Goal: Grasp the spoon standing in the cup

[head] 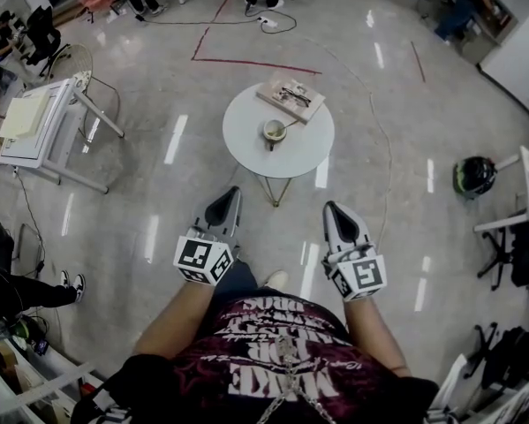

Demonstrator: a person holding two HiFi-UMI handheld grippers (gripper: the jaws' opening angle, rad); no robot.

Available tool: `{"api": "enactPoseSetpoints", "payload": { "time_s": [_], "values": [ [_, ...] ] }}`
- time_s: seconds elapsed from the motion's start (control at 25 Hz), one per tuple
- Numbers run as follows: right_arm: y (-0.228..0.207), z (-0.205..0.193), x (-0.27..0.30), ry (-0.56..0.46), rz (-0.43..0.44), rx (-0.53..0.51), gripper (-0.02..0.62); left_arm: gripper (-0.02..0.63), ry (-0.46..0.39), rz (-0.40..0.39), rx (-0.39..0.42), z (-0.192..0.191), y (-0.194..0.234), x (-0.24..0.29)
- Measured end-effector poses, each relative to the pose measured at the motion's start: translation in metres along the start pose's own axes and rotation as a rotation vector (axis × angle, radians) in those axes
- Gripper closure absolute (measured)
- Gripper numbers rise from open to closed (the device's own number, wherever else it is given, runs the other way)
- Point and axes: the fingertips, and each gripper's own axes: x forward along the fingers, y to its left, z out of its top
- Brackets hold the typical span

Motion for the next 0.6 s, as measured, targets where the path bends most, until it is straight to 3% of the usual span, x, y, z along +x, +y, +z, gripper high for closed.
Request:
{"api": "enactPoseSetpoints", "payload": {
  "time_s": [0.6],
  "values": [
    [-0.014,-0.005,0.053,0.027,-0.041,0.011,0.563,0.581,0.029,-0.060,-0.008,0.000,0.036,0.045]
  ]
}}
